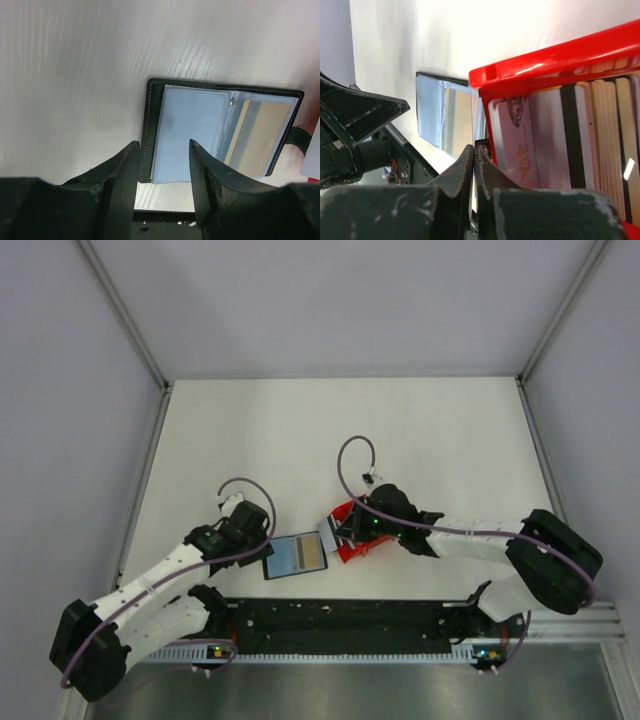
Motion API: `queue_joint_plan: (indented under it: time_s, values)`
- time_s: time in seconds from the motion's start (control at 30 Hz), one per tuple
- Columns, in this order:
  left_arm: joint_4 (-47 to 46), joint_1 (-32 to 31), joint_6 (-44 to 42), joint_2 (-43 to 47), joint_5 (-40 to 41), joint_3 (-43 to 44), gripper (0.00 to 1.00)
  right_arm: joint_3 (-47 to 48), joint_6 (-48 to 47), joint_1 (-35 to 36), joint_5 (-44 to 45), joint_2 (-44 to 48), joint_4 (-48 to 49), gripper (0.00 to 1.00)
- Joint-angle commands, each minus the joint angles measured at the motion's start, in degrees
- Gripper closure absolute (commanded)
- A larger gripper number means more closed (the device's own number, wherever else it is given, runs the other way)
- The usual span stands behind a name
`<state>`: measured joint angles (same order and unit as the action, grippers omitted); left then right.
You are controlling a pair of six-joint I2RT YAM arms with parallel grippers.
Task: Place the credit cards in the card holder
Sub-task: Insert the credit card into the card holder.
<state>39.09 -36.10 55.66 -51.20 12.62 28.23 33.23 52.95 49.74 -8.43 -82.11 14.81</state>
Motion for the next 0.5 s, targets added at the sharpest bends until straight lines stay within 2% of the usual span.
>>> queue_joint_plan:
  time_s: [0.0, 0.13, 0.33, 0.47]
  values:
    - [-2.53, 0.15, -0.46, -0.57, -0.67, 0.6, 0.51, 0.86, -3.29, -0.43, -1.59, 2.21, -2.06, 1.0]
    - [-1.56, 0.15, 0.24, -0.57, 0.3, 0.6, 0.51, 4.64, -2.42, 2.55, -2.21, 1.34, -1.1, 1.0]
    - [-0.86, 0.24, 1.73, -0.74, 1.0, -0.72, 0.55, 5.88, 3.12, 7.65, -1.24, -4.54, 6.62, 1.0]
    - [-2.35, 0.33, 1.91, -1.53, -0.05, -2.3, 0.65, 5.26, 5.5, 8.53, -0.45, -8.41, 12.25, 1.0]
